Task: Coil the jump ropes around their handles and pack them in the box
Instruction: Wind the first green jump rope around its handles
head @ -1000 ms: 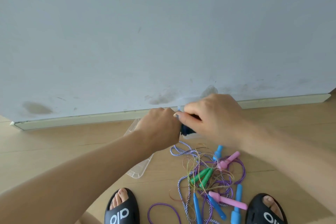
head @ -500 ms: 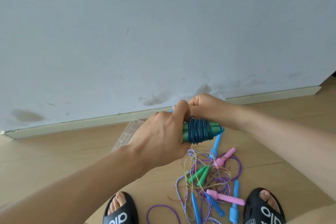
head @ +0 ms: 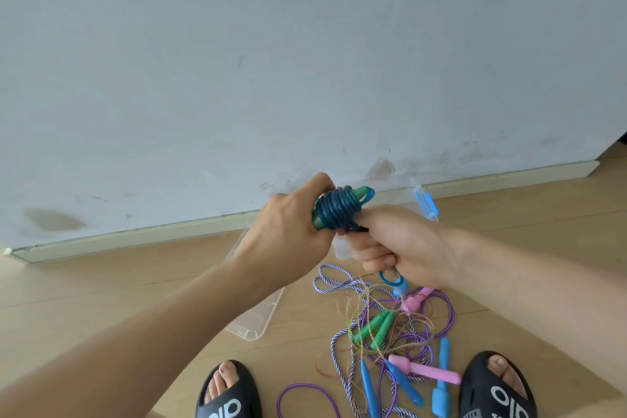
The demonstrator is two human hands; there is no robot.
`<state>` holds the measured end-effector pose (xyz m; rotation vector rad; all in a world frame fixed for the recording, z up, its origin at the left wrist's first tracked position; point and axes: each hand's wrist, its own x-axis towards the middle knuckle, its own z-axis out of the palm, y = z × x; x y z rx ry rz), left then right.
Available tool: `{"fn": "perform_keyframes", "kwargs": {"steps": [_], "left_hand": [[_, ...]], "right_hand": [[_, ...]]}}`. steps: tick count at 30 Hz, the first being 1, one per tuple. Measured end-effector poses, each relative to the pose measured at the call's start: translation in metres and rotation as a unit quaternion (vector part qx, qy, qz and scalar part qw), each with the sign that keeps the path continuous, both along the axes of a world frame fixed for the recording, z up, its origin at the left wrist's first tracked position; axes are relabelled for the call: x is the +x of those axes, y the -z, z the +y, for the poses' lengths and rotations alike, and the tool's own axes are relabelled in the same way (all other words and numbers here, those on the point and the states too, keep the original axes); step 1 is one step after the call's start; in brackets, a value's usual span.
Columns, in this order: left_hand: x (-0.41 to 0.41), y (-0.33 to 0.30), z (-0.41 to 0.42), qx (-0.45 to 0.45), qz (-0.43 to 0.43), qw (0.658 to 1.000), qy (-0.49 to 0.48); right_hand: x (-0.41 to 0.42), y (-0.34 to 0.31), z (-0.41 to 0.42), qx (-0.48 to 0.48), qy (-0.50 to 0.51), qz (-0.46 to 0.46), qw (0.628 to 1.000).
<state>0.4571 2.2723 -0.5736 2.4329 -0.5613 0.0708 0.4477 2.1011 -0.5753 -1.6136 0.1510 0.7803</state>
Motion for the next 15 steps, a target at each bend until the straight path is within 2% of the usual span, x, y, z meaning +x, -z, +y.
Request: {"fn": "perform_keyframes", "kwargs": {"steps": [4,6,8,10,13,15], "left_hand": [[0.009,0.009,-0.002,0.016,0.052,0.997,-0.049],[0.013,0.013,-0.001,0.022,0.089,0.994,-0.062],[0.014,0.017,-0.002,0.024,0.118,0.991,-0.061],[0.015,0.019,-0.005,0.030,0.129,0.989,-0.059],[0.016,0.021,-0.005,0.051,0.146,0.986,-0.066],[0.017,0.024,-0.004,0.083,0.143,0.984,-0.069]], "right_hand": [[-0.007,-0.003,-0.001,0.035,0.097,0.016,0.995],[-0.011,-0.005,0.002,0.073,0.171,0.009,0.983],[-0.012,-0.005,0.004,0.081,0.200,-0.013,0.976],[-0.014,-0.009,0.003,0.047,0.181,-0.068,0.980],[-0.013,-0.017,-0.005,-0.015,0.093,-0.152,0.984],[-0.013,-0.022,-0.008,-0.029,0.046,-0.177,0.983]]}}
